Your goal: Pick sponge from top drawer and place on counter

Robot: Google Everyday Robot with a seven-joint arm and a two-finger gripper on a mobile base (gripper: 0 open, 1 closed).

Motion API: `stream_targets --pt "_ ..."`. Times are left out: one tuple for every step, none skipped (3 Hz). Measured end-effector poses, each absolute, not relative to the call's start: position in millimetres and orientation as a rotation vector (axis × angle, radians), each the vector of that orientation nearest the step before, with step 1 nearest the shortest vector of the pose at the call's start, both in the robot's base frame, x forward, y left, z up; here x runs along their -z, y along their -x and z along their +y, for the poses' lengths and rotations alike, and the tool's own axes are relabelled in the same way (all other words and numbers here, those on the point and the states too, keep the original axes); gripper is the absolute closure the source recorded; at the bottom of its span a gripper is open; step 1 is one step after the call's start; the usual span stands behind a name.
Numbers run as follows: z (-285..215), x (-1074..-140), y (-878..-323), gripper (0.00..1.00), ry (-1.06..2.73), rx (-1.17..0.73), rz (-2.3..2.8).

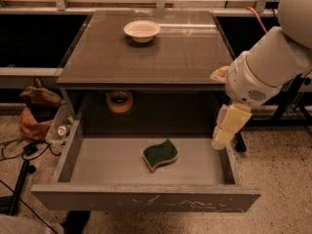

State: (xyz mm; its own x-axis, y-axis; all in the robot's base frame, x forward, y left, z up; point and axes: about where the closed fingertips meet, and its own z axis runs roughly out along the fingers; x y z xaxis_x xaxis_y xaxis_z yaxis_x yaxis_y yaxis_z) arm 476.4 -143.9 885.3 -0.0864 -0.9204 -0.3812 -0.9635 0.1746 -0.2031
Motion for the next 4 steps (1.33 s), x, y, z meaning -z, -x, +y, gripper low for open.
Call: stream_targets --pt "-136 -874 -482 0.0 1.759 -0.158 2.016" --pt "-101 -836 -505 0.0 1.739 -0.249 1.95" --pt "-65 -800 -531 0.0 1.716 -0.316 1.878" --pt "-25 -759 -559 0.0 1.718 -0.347 1.825"
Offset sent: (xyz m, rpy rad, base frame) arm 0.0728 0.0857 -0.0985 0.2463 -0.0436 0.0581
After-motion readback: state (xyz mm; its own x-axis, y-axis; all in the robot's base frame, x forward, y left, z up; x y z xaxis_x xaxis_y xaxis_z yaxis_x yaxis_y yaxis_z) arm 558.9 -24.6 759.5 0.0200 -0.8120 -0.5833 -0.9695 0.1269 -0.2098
